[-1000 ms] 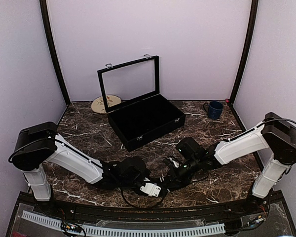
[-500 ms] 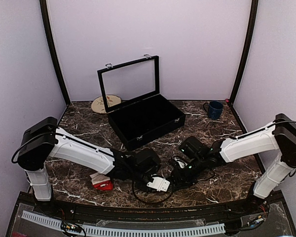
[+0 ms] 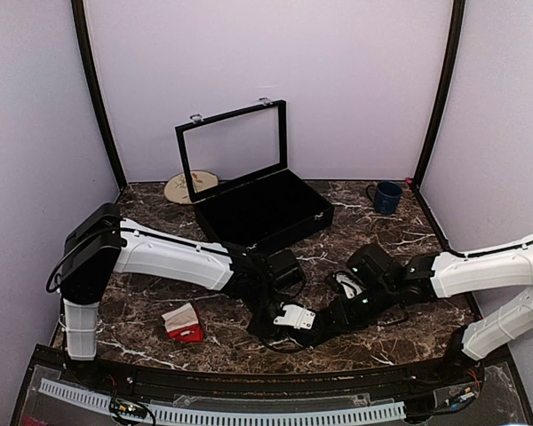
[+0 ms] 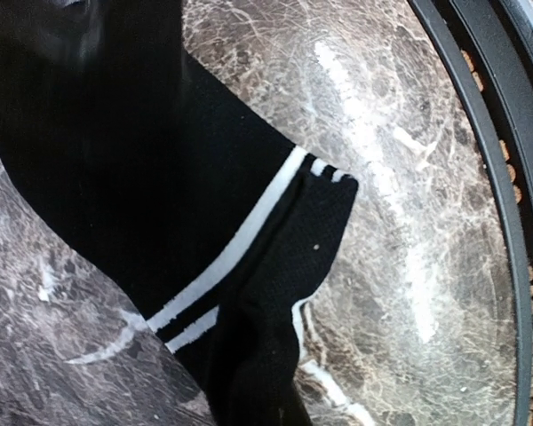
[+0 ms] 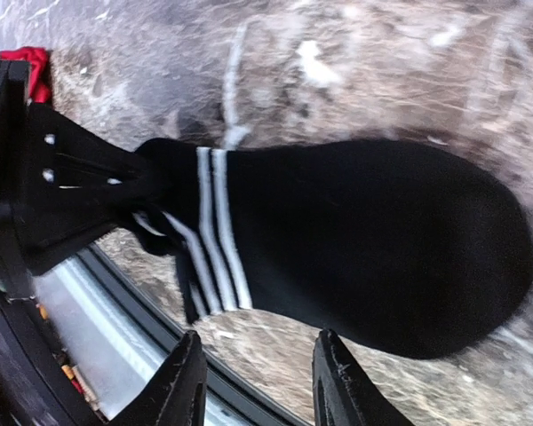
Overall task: Roll the socks
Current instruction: Roll the sock at the center of the board.
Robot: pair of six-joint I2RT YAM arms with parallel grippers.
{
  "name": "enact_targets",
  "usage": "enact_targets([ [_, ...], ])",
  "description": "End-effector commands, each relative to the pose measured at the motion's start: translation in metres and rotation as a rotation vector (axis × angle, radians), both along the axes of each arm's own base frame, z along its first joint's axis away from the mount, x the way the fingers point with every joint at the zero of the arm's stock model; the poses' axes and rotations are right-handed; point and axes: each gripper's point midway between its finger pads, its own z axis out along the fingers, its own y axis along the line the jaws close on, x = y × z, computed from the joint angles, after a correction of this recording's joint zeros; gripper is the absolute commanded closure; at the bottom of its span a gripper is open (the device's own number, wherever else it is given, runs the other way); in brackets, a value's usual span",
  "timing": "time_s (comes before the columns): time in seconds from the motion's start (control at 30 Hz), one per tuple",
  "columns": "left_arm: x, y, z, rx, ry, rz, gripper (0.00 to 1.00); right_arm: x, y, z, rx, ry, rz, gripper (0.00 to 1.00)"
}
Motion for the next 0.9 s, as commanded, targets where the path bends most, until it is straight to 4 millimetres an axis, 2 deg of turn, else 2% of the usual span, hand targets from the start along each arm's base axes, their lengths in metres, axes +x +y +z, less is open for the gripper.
enact_targets([
  [0.0, -0.018, 0.013, -0.001, 0.073, 0.151, 0.034, 1.00, 0.004, -0.020, -0.002, -0.057, -0.099, -0.042, 0.60],
  [0.17, -0.021, 0.003, 0.003, 0.066, 0.230, 0.046, 1.00, -0.002, -0.032, 0.001, -0.145, -0.233, -0.039, 0.60],
  [0.33, -0.021, -0.003, 0.006, 0.063, 0.288, 0.053, 1.00, -0.011, -0.033, 0.009, -0.229, -0.386, -0.033, 0.60],
  [0.5, -0.021, -0.001, 0.003, 0.078, 0.347, 0.069, 1.00, -0.021, -0.032, 0.016, -0.291, -0.540, -0.023, 0.60],
  [0.67, -0.024, 0.004, 0.001, 0.095, 0.390, 0.069, 1.00, -0.041, -0.012, 0.027, -0.361, -0.736, 0.088, 0.60],
  [0.7, -0.024, 0.004, 0.001, 0.095, 0.393, 0.069, 1.00, -0.044, -0.008, 0.025, -0.399, -0.777, 0.120, 0.60],
  [0.87, -0.023, 0.005, 0.002, 0.088, 0.404, 0.068, 1.00, -0.061, 0.018, 0.025, -0.489, -0.939, 0.246, 0.50],
])
